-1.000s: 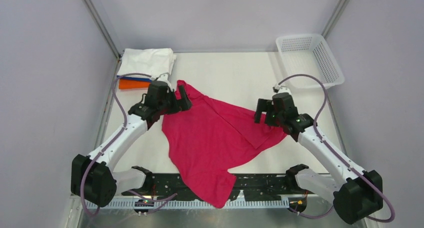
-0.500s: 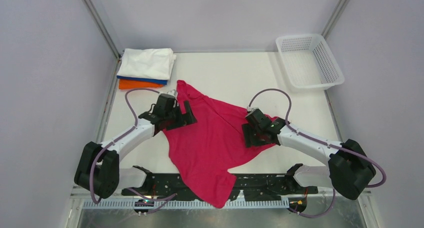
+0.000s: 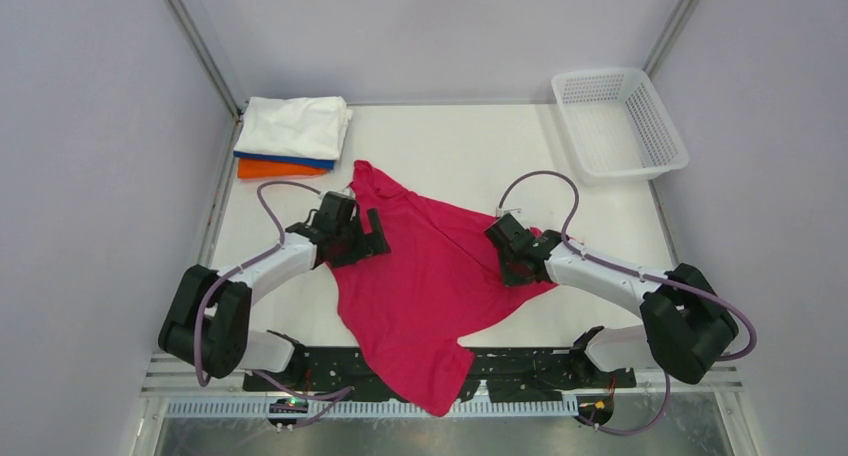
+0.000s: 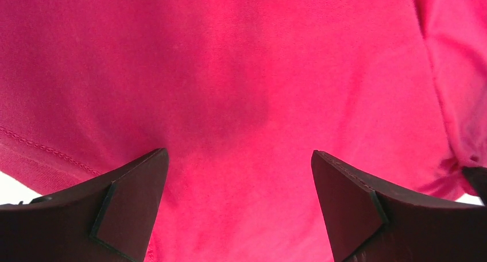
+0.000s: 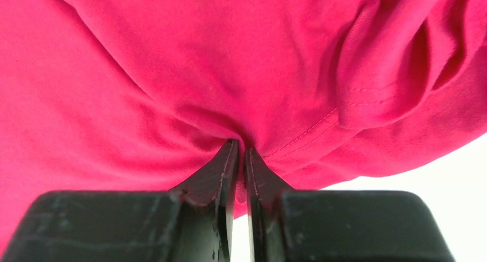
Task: Fold and stack the t-shirts
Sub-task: Flatten out the tshirt
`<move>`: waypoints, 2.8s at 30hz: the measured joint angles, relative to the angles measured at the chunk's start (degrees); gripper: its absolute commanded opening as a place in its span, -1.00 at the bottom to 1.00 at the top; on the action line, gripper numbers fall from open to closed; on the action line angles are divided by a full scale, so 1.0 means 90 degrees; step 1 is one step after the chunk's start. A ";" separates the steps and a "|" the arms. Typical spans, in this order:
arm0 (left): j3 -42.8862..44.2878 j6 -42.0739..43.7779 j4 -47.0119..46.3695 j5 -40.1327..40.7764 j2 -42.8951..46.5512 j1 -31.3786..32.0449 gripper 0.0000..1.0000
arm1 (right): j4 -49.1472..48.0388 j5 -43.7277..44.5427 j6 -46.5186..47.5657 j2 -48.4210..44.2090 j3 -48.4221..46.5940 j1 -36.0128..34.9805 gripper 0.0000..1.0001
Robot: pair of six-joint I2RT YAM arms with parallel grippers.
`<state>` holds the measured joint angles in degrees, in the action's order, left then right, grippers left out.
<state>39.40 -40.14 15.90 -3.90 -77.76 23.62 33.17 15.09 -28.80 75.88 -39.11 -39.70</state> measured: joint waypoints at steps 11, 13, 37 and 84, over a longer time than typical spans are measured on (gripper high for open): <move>0.0374 -0.0032 0.0311 0.0204 -0.0607 0.0000 0.99 | 0.0175 0.0515 0.0376 0.0002 -0.0835 0.0301 -0.86; 0.0440 -0.0039 0.0384 0.0211 -0.0665 0.0000 0.99 | 0.0182 0.0566 0.0498 0.0005 -0.0981 0.0549 -0.89; 0.0034 -0.0104 0.0772 -0.0143 -0.0158 0.0221 0.99 | -0.0920 0.0610 0.1258 0.1843 -0.3004 0.2832 -0.90; 0.8590 0.0007 0.3738 0.0617 -0.6181 -0.1292 0.40 | -0.2064 -0.0379 0.2018 0.2977 -0.3820 0.3422 -0.89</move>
<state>116.71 -40.07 49.54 1.65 -133.38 11.99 14.59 11.68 -10.63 102.67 -73.49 -8.91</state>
